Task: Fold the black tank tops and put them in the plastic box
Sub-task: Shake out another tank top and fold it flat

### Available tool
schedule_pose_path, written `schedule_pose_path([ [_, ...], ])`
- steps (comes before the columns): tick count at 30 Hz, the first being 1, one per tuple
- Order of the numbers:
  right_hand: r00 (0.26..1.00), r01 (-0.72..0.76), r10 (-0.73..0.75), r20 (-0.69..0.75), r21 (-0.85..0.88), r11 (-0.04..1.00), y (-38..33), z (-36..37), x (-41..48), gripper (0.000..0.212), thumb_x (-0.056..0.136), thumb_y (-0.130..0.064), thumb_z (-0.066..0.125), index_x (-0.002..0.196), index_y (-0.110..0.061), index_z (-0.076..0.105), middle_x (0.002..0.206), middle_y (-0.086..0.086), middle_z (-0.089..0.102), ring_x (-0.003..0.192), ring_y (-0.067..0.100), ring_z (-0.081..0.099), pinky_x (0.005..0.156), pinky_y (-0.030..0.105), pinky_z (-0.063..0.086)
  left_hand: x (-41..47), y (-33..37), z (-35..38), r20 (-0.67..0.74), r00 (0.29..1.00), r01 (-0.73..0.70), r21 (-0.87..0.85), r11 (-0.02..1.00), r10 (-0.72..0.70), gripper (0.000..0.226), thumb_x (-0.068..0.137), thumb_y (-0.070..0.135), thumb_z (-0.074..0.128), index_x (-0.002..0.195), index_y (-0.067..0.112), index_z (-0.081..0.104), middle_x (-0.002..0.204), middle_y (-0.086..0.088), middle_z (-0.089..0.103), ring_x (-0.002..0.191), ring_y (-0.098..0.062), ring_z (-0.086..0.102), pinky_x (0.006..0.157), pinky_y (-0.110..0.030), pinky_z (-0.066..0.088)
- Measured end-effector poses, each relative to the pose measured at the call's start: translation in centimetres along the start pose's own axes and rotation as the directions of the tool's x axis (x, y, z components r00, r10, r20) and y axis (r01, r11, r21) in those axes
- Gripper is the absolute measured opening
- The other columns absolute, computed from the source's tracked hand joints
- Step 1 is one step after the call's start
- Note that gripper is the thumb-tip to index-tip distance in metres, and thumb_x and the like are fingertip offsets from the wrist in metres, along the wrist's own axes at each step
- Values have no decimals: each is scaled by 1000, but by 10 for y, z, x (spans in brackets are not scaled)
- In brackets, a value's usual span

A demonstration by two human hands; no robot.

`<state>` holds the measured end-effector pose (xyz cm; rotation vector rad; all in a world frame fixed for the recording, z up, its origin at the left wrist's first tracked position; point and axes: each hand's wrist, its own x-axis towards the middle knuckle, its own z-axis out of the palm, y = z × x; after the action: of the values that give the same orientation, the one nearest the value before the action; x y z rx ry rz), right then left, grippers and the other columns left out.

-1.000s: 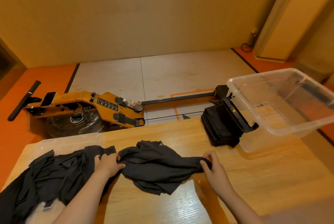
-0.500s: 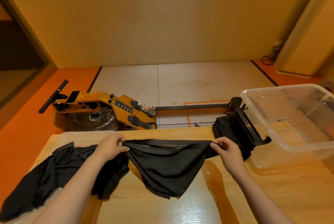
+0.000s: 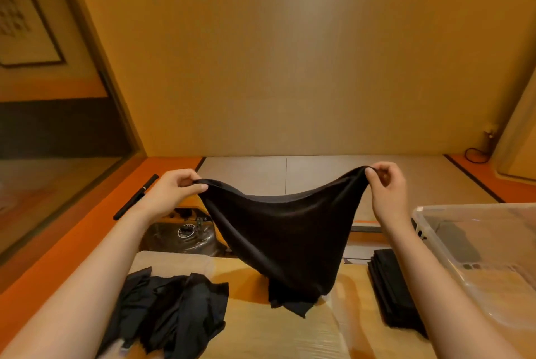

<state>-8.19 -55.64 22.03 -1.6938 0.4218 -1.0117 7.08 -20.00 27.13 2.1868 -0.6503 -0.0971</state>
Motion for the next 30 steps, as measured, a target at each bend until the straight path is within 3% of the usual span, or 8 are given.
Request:
schedule_pose_path([
  [3, 998, 63, -60, -35, 72, 995, -23, 0, 22, 16, 95, -14, 56, 86, -26, 55, 86, -7, 59, 83, 10, 57, 78, 27, 48, 6, 15, -10, -125, 992, -38, -53, 998, 31, 8, 89, 19, 66, 85, 13, 69, 87, -6, 70, 83, -18, 65, 79, -29, 47],
  [8, 990, 140, -136, -39, 127, 982, -60, -15, 53, 11, 94, -10, 58, 89, -19, 60, 85, -5, 61, 79, 7, 58, 75, 27, 51, 16, 40, -29, -323, 943, -121, -116, 986, 77, 6, 89, 18, 67, 92, 17, 71, 94, 0, 69, 91, -11, 62, 77, -22, 43],
  [11, 985, 170, -172, 2, 132, 976, -72, -26, 63, 11, 94, -8, 58, 91, -18, 63, 87, -3, 64, 79, 7, 60, 71, 19, 52, 22, 53, -34, -331, 938, -147, -111, 983, 102, 11, 91, 16, 63, 98, 17, 72, 96, 4, 68, 91, -5, 58, 74, -17, 40],
  [16, 982, 188, -187, -18, 88, 978, -74, -32, 71, 7, 94, -10, 57, 96, -11, 64, 87, -1, 63, 79, 7, 59, 69, 20, 51, 32, 56, -29, -333, 937, -158, -136, 978, 105, 11, 92, 17, 62, 98, 14, 71, 95, -3, 68, 91, -14, 61, 77, -24, 47],
  [21, 993, 112, -115, -31, -74, 991, -58, -24, 81, 7, 94, -9, 56, 92, -11, 62, 85, 1, 60, 74, 6, 54, 66, 19, 44, 58, 47, -16, -321, 941, -106, 9, 994, 103, 5, 89, 14, 66, 90, 13, 71, 90, -1, 68, 88, -18, 62, 79, -31, 48],
  [26, 979, 86, -124, -159, -230, 969, -59, -14, 107, 6, 92, -16, 58, 91, -17, 64, 96, 5, 59, 83, 18, 55, 77, 38, 50, 91, 62, -26, -422, 903, -93, -19, 995, 76, 5, 89, 11, 67, 90, 12, 71, 87, -7, 67, 81, -23, 58, 68, -32, 48],
  [30, 975, 89, -121, -186, -171, 981, -83, -4, 132, 6, 92, -21, 57, 91, -22, 63, 96, 6, 62, 86, 23, 60, 80, 45, 53, 114, 95, -41, -479, 873, -160, -117, 980, 85, 7, 91, 7, 64, 93, 5, 70, 92, -17, 66, 78, -23, 59, 53, -24, 52],
])
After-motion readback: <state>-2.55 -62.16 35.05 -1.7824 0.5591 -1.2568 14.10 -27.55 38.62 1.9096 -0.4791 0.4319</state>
